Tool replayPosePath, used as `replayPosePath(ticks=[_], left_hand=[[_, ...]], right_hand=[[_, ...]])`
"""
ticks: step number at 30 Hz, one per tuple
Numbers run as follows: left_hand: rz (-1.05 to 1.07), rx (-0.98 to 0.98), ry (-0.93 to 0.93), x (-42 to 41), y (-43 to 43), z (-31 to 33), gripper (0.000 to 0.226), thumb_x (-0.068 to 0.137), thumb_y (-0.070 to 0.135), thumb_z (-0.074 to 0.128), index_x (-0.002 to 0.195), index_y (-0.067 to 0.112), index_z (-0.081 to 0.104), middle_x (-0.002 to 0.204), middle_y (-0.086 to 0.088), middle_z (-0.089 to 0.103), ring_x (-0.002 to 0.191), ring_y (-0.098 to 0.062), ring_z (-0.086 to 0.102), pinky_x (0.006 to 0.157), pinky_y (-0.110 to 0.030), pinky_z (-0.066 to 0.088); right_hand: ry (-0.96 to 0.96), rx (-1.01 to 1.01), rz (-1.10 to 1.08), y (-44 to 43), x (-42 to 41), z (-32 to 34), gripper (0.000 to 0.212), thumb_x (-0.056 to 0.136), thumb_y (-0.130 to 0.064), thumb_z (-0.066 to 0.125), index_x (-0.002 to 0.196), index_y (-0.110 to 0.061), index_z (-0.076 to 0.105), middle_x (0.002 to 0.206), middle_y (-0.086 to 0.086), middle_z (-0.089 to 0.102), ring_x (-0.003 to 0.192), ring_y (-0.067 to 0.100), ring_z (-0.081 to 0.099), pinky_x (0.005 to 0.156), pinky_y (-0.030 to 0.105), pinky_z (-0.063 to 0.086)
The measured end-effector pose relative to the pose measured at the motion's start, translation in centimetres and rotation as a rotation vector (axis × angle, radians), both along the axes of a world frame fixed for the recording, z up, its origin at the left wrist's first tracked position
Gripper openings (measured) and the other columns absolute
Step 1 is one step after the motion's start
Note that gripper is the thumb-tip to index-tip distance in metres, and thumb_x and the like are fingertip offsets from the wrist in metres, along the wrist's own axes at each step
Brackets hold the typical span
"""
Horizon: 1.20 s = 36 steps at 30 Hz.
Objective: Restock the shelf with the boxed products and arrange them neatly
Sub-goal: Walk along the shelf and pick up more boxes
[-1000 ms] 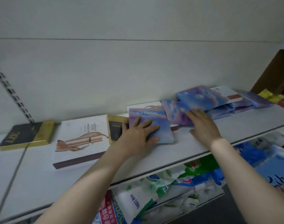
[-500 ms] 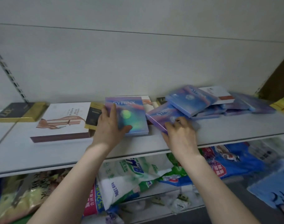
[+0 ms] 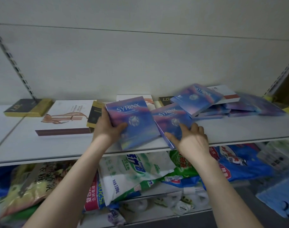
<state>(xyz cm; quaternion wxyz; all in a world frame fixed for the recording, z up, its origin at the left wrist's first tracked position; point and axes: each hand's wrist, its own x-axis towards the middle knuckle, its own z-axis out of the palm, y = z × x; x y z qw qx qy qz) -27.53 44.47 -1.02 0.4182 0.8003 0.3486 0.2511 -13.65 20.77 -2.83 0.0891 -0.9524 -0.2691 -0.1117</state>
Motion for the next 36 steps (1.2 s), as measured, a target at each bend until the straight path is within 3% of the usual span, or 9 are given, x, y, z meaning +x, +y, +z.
replayPosePath(ticks=[2,4,8,13,18,21,25,29,36], left_hand=[[-0.016,-0.104,-0.175,-0.5,-0.9,0.1,0.046,0.081,0.016,0.074,0.121,0.02,0.051,0.106,0.004,0.066,0.099,-0.021,0.065,0.08,-0.029,0.05],[-0.019,-0.104,-0.261,-1.0,-1.7,0.5,0.032,0.086,0.016,0.067,0.112,0.028,0.052,0.098,0.011,0.065,0.096,-0.018,0.065,0.081,-0.032,0.052],[0.026,-0.05,-0.26,-2.5,-1.7,1.1,0.025,0.087,0.021,0.065,0.106,0.031,0.052,0.09,0.014,0.064,0.085,-0.016,0.064,0.078,-0.044,0.056],[0.077,-0.136,-0.303,-4.9,-1.4,1.1,0.026,0.088,0.018,0.067,0.11,0.026,0.055,0.095,0.005,0.067,0.093,-0.026,0.067,0.079,-0.043,0.056],[0.138,-0.198,-0.379,-8.4,-1.7,0.9,0.04,0.076,0.036,0.065,0.114,0.023,0.06,0.105,-0.002,0.07,0.098,-0.021,0.067,0.087,-0.048,0.055],[0.173,-0.291,-0.436,-10.6,-1.7,-0.2,0.03,0.083,0.029,0.069,0.112,0.023,0.061,0.105,-0.009,0.071,0.096,-0.027,0.069,0.084,-0.045,0.056],[0.212,-0.422,-0.526,-13.3,-2.2,-1.4,0.021,0.094,0.011,0.059,0.114,0.013,0.06,0.099,-0.011,0.072,0.078,-0.019,0.07,0.071,-0.033,0.06],[0.262,-0.492,-0.569,-16.6,-1.9,-2.2,0.028,0.093,0.013,0.06,0.12,0.009,0.059,0.103,-0.011,0.072,0.085,-0.023,0.069,0.075,-0.037,0.059],[0.352,-0.472,-0.602,-26.2,0.2,-3.2,0.023,0.093,0.013,0.06,0.115,0.008,0.058,0.1,-0.005,0.07,0.074,-0.003,0.067,0.059,-0.017,0.054]], right_hand=[[-0.049,0.087,-0.01,0.0,0.5,0.5,0.081,0.085,-0.073,0.026,0.117,-0.011,0.066,0.109,0.025,0.06,0.097,0.041,0.054,0.078,0.044,0.048],[0.073,0.053,-0.09,0.2,1.9,1.2,0.076,0.089,-0.072,0.034,0.128,-0.01,0.054,0.124,0.023,0.054,0.11,0.04,0.051,0.089,0.045,0.044],[0.371,0.033,-0.106,0.6,3.7,1.7,0.098,0.077,-0.08,0.05,0.148,-0.016,0.023,0.141,0.018,0.045,0.124,0.037,0.047,0.1,0.046,0.042],[0.494,0.162,-0.051,1.9,3.0,2.2,0.112,0.064,-0.075,0.07,0.148,-0.015,0.025,0.145,0.017,0.04,0.127,0.035,0.047,0.096,0.041,0.044],[0.679,0.374,0.099,1.6,3.4,3.5,0.058,0.081,-0.05,0.072,0.119,-0.007,0.064,0.115,0.011,0.069,0.098,0.027,0.065,0.083,0.036,0.052],[0.795,0.61,0.193,1.4,1.6,3.9,0.025,0.089,-0.023,0.071,0.103,-0.003,0.068,0.097,0.012,0.071,0.079,0.022,0.065,0.071,0.034,0.052],[0.876,0.817,0.163,1.6,-1.2,2.7,0.028,0.09,-0.024,0.069,0.11,-0.005,0.065,0.1,0.01,0.071,0.091,0.026,0.067,0.079,0.036,0.052],[0.896,0.941,0.181,2.1,-5.3,1.9,0.018,0.094,-0.021,0.065,0.106,-0.009,0.063,0.1,0.008,0.071,0.089,0.023,0.066,0.081,0.036,0.052],[0.916,0.986,0.308,6.2,-15.2,1.3,0.01,0.097,-0.017,0.058,0.107,-0.018,0.055,0.092,-0.004,0.07,0.078,0.007,0.067,0.065,0.017,0.054]])
